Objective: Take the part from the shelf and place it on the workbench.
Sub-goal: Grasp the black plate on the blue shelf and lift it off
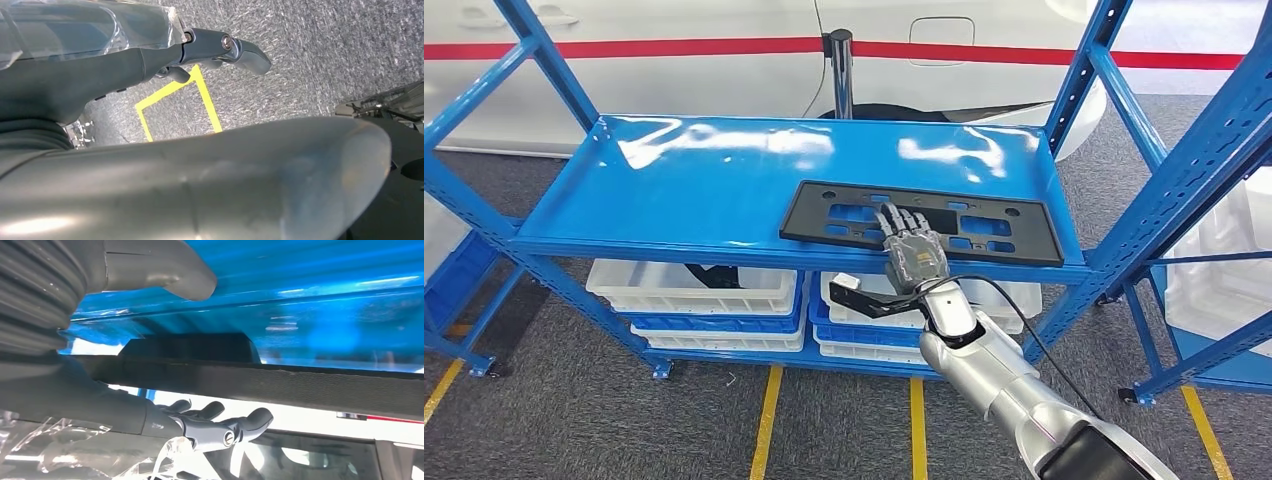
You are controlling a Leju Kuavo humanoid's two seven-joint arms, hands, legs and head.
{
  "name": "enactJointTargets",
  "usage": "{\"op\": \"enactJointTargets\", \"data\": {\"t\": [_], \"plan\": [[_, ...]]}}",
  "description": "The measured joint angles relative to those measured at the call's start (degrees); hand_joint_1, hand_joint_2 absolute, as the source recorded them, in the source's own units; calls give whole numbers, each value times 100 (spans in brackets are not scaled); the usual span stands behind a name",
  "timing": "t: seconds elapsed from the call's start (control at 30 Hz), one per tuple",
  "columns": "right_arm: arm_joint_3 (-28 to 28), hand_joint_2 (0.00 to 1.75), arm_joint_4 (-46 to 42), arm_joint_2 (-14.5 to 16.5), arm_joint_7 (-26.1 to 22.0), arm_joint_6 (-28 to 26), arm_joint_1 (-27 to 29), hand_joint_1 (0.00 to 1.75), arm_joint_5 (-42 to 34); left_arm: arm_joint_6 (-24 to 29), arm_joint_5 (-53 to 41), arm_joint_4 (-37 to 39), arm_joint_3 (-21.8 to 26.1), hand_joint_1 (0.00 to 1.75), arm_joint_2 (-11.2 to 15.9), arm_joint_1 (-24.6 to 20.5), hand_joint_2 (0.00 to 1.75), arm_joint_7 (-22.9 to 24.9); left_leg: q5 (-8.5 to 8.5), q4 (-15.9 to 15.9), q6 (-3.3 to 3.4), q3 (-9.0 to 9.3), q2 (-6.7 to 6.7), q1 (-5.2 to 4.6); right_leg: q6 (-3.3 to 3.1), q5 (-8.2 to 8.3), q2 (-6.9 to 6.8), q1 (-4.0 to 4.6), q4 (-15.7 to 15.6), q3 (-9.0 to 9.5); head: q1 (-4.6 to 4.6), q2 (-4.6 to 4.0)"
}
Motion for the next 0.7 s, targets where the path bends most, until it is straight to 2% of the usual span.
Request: {"op": "enactJointTargets", "data": {"t": [0.3,0.57,0.7], "plan": [[-111,175,31,4,447,208,21,0,-1,-30,20,0,0,0,0,0,0,42,6,-1,-9,3,-1,4,-12,8,0,6,0,-4,0,0],[-222,175,115,5,573,338,35,0,-16,-44,22,0,2,0,0,-1,0,59,13,-1,-18,2,0,8,-21,15,0,10,0,-7,0,1],[-257,175,123,9,599,414,36,175,-25,-51,22,0,2,0,0,-1,0,64,13,-1,-18,3,0,9,-21,16,0,12,0,0,0,0]]}}
